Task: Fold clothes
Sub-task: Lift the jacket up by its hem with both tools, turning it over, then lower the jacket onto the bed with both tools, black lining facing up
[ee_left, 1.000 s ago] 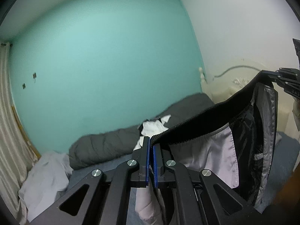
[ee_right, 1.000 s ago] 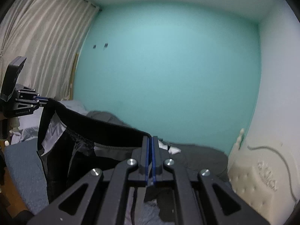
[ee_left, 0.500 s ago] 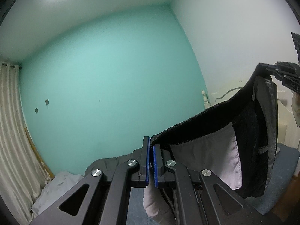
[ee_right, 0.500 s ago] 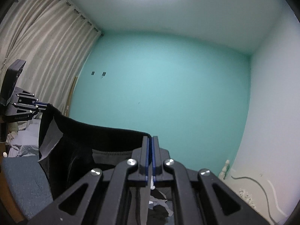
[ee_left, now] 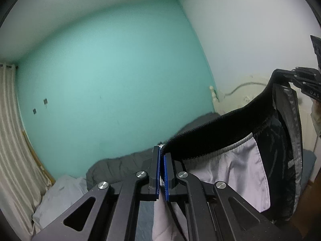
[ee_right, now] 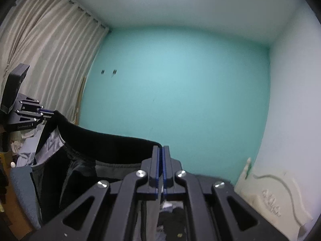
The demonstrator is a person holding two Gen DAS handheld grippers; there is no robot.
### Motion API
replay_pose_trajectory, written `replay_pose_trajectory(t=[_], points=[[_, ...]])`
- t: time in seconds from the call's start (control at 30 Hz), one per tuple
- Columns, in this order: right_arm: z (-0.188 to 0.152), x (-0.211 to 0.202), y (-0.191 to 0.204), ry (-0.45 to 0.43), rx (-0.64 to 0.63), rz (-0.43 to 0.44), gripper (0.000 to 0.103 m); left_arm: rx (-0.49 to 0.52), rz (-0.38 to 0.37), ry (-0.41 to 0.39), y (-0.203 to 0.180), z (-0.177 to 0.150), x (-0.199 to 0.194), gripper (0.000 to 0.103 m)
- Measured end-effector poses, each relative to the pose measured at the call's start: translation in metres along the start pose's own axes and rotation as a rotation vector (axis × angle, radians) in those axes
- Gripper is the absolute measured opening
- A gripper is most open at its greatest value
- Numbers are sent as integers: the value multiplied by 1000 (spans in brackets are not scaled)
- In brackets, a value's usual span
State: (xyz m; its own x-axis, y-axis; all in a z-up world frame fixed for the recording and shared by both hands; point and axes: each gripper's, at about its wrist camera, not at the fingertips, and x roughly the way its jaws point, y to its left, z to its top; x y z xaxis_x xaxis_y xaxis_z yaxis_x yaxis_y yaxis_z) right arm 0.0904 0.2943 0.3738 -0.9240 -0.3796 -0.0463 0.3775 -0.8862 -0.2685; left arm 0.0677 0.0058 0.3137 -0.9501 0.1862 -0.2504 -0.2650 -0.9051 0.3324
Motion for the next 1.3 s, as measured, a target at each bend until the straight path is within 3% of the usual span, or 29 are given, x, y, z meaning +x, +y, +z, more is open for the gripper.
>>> replay_pose_trajectory(t=[0.47, 1.3], points=[[-130, 137, 3, 232, 56, 63, 2, -62, -75, 165, -22, -98, 149, 3], [-287, 393, -56, 410, 155, 62, 2, -224, -166, 348, -1, -191, 455, 3]])
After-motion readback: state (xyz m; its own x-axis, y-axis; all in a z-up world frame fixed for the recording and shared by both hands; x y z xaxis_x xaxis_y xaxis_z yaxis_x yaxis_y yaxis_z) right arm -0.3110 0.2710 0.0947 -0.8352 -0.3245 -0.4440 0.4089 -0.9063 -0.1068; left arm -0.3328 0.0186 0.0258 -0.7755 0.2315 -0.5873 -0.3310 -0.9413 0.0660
